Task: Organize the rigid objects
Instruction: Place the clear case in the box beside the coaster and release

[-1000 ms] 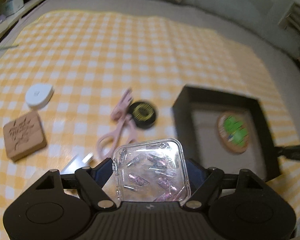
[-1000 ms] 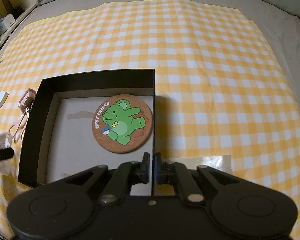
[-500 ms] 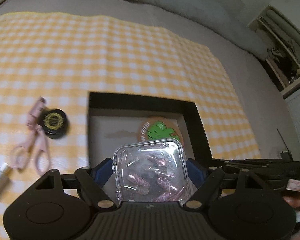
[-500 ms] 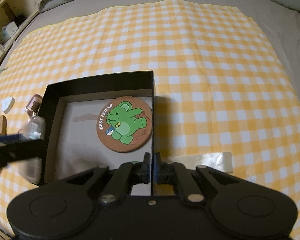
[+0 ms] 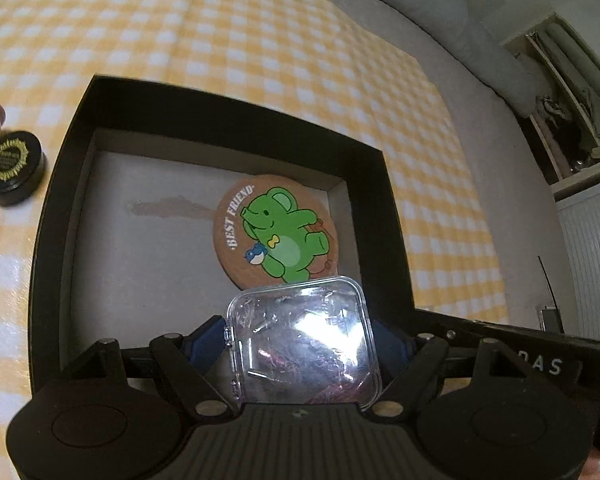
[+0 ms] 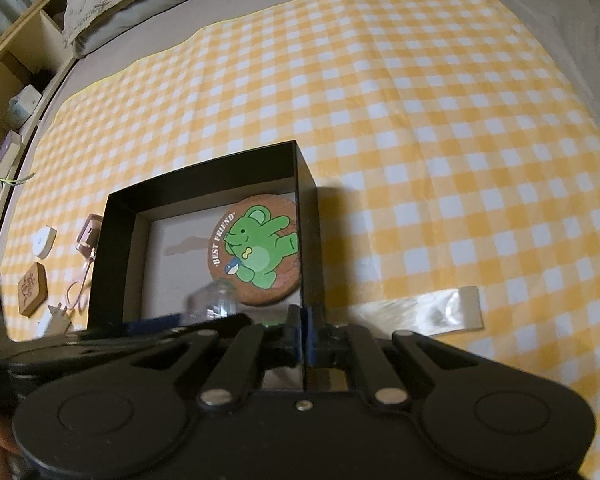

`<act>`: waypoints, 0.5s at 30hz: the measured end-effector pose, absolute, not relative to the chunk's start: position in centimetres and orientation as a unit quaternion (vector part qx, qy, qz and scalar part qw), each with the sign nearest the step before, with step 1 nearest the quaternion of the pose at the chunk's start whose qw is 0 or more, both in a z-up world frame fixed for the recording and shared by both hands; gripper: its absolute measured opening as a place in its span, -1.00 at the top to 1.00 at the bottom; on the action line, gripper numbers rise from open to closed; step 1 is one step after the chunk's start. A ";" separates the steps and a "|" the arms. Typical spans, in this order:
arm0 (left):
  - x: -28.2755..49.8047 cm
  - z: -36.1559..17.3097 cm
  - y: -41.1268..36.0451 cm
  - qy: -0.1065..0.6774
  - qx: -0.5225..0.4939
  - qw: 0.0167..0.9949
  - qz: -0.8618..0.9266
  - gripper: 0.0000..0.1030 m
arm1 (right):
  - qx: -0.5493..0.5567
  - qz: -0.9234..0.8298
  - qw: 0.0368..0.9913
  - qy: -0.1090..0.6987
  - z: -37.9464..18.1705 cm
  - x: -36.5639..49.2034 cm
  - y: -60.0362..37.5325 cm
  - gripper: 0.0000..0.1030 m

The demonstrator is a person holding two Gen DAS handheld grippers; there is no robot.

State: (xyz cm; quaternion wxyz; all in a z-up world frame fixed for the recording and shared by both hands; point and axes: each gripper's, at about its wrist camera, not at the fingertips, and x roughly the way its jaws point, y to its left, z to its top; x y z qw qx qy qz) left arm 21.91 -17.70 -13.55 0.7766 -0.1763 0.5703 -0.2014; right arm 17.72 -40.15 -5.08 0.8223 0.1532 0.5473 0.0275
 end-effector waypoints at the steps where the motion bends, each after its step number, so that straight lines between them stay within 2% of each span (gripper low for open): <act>1: 22.1 -13.8 -17.8 0.574 -0.181 0.772 -0.204 -0.57 | 0.154 0.028 0.822 0.548 -5.0 17.4 -40.6 0.92; 6: 22.6 -14.4 -17.7 0.591 -0.192 0.758 -0.198 -0.72 | 0.161 0.027 0.820 0.548 -4.6 16.1 -42.0 0.92; 11: 22.5 -14.2 -17.6 0.590 -0.175 0.761 -0.203 -0.73 | 0.158 0.026 0.820 0.549 -4.5 15.8 -42.5 0.92; 14: 22.2 -14.0 -17.6 0.588 -0.159 0.764 -0.212 -0.65 | 0.156 0.025 0.821 0.549 -4.5 16.1 -41.9 0.92; 15: 22.2 -14.0 -17.8 0.587 -0.151 0.765 -0.216 -0.54 | 0.156 0.024 0.820 0.549 -4.5 16.1 -41.8 0.92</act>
